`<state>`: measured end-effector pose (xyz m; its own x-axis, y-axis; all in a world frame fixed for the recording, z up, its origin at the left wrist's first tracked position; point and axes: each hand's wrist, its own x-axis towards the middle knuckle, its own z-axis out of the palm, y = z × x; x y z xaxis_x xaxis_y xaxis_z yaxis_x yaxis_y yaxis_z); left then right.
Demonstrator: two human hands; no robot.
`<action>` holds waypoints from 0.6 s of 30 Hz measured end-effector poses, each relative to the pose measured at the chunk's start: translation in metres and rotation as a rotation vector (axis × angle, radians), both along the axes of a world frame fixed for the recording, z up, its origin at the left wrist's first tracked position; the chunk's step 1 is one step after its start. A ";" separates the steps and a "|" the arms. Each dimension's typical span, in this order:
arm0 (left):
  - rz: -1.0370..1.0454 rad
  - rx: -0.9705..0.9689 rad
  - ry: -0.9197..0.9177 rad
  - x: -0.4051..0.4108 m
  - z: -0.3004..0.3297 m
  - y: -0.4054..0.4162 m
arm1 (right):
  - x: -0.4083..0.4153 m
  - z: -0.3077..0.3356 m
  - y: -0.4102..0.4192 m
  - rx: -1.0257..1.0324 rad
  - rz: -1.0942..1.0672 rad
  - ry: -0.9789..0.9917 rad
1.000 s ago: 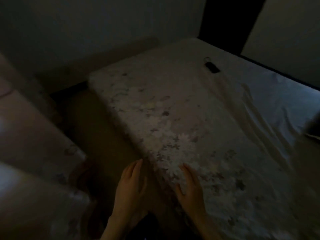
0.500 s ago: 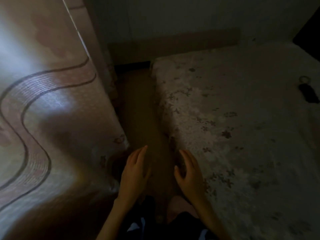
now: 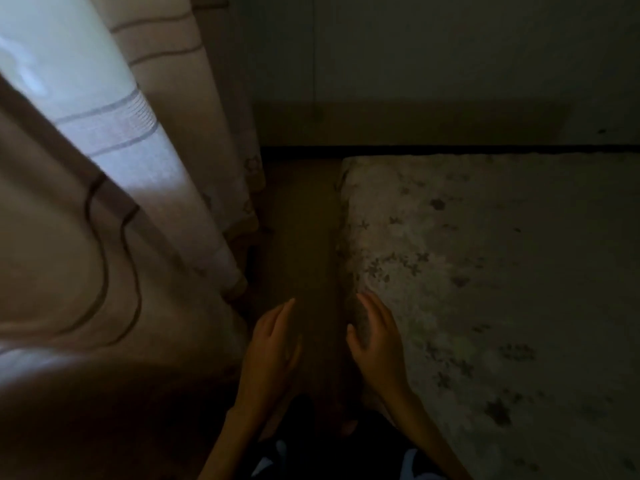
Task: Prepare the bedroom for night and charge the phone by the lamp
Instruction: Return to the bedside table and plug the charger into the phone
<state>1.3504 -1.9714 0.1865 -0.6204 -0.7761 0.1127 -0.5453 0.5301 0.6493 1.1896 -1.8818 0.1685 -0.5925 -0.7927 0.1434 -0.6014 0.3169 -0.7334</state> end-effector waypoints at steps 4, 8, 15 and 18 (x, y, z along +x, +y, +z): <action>0.081 -0.028 0.017 -0.038 -0.003 -0.057 | -0.037 -0.005 -0.062 0.028 0.056 -0.017; 0.100 -0.045 0.011 -0.076 -0.007 -0.130 | -0.074 -0.012 -0.136 0.021 0.080 -0.044; 0.059 -0.141 0.004 -0.139 0.012 -0.298 | -0.140 -0.001 -0.298 0.030 0.030 -0.032; 0.039 -0.168 -0.007 -0.167 0.017 -0.363 | -0.163 0.007 -0.358 0.007 0.046 -0.026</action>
<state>1.1832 -2.3344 0.2040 -0.5915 -0.7700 0.2390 -0.5717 0.6096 0.5491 1.0268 -2.2396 0.1750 -0.5586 -0.8203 0.1230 -0.5966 0.2943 -0.7466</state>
